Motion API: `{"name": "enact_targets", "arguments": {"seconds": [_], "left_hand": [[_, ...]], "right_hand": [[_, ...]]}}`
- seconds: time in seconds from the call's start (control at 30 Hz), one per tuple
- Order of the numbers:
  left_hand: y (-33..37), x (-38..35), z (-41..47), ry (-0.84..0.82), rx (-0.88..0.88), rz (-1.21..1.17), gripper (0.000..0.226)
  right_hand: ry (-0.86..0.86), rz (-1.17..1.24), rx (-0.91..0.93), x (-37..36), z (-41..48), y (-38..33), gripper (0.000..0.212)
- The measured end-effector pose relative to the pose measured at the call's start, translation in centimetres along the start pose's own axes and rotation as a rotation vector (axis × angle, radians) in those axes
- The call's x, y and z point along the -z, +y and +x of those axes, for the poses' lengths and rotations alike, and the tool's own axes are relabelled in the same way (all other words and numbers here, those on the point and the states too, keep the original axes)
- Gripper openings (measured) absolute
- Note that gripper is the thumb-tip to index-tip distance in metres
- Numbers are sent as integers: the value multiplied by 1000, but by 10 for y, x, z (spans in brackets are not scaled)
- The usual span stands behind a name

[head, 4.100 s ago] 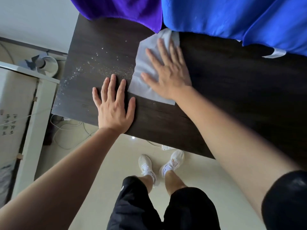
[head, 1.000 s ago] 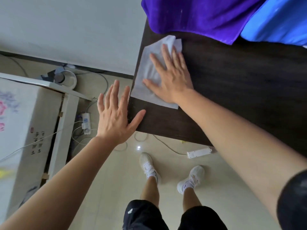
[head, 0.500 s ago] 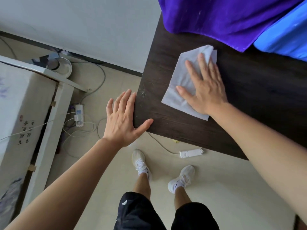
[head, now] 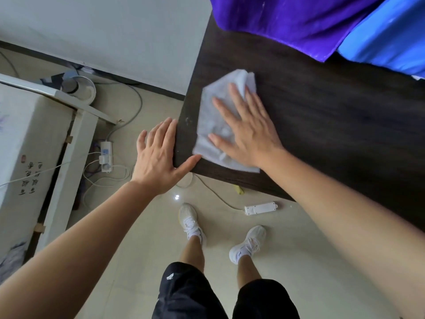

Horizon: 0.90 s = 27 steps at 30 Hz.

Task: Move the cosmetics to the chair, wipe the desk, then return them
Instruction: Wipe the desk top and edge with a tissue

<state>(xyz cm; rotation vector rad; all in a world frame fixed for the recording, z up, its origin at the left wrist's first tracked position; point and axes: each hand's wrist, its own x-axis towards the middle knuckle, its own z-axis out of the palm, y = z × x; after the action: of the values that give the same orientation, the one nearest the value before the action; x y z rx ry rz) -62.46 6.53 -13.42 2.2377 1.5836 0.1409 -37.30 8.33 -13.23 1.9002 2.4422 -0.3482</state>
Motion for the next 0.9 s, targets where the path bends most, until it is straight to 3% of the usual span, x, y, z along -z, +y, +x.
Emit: {"name": "enact_targets", "arguments": {"seconds": [0.2, 0.4, 0.6, 0.9], "left_hand": [[-4, -3, -2, 26, -13, -63, 91], [-10, -3, -33, -26, -14, -65, 105], [-24, -2, -48, -4, 11, -7, 77], [-26, -10, -39, 6, 36, -56, 78]], "right_hand": [[-28, -43, -51, -6, -66, 54, 83], [-26, -46, -64, -3, -19, 9, 86], [-24, -23, 41, -2, 40, -69, 86], [-48, -30, 62, -12, -52, -28, 86]]}}
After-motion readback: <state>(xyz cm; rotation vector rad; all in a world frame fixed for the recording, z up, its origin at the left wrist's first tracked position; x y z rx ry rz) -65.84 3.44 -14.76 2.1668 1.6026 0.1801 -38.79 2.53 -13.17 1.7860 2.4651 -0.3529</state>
